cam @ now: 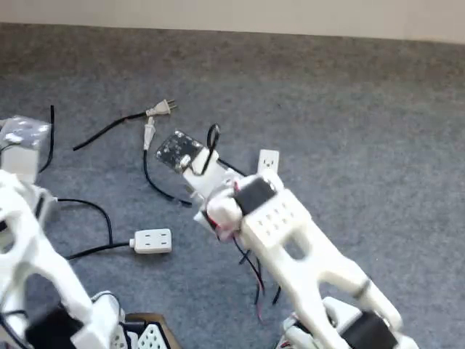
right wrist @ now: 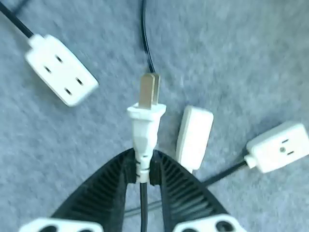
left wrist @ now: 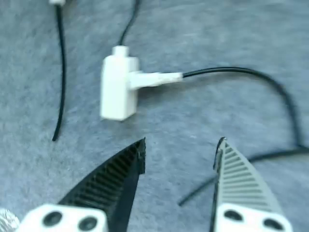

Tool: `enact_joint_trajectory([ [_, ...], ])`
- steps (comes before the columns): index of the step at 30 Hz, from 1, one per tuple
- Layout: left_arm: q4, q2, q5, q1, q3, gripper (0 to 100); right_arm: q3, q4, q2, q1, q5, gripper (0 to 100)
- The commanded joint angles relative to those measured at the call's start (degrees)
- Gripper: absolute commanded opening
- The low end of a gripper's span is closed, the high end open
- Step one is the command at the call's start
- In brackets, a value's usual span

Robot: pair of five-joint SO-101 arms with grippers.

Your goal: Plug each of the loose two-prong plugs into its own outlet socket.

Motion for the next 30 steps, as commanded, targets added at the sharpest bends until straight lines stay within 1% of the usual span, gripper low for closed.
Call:
enact_joint_trajectory([
  [1,13.71,-10.86,-0.62,9.63,-4.53,24,12.62,-8.84,-17.1,-1.27,-2.81,0.4],
  [4,17.41,-17.27,-0.35,16.22,-4.26,24,24.04,-15.34,-25.8,-1.36,-2.9,0.5],
  [7,18.11,-23.16,2.2,21.58,-3.12,25,31.43,-16.92,-31.08,-1.45,-2.9,0.5],
  [10,18.11,-28.88,6.42,27.38,-1.01,32,34.51,-17.1,-33.27,-3.21,-2.81,0.5],
  [12,17.49,-32.92,9.49,31.87,1.45,38,36.09,-17.19,-33.45,-5.93,-2.9,0.5],
  [14,14.33,-36.79,12.13,35.21,5.14,39,37.76,-18.33,-33.63,-8.75,-2.9,0.5],
  [17,7.65,-42.68,15.65,37.67,13.05,39,39.34,-18.59,-33.8,-10.51,-3.34,0.5],
  [21,1.14,-48.22,19.34,37.93,22.64,39,39.52,-18.59,-33.8,-10.68,-4.4,0.5],
  [26,-1.93,-53.85,23.12,38.9,29.05,39,39.6,-18.68,-33.8,-10.95,-4.57,0.5],
  [30,-1.85,-58.24,25.49,45.58,31.78,39,39.69,-18.68,-33.8,-12.18,-4.57,0.5],
])
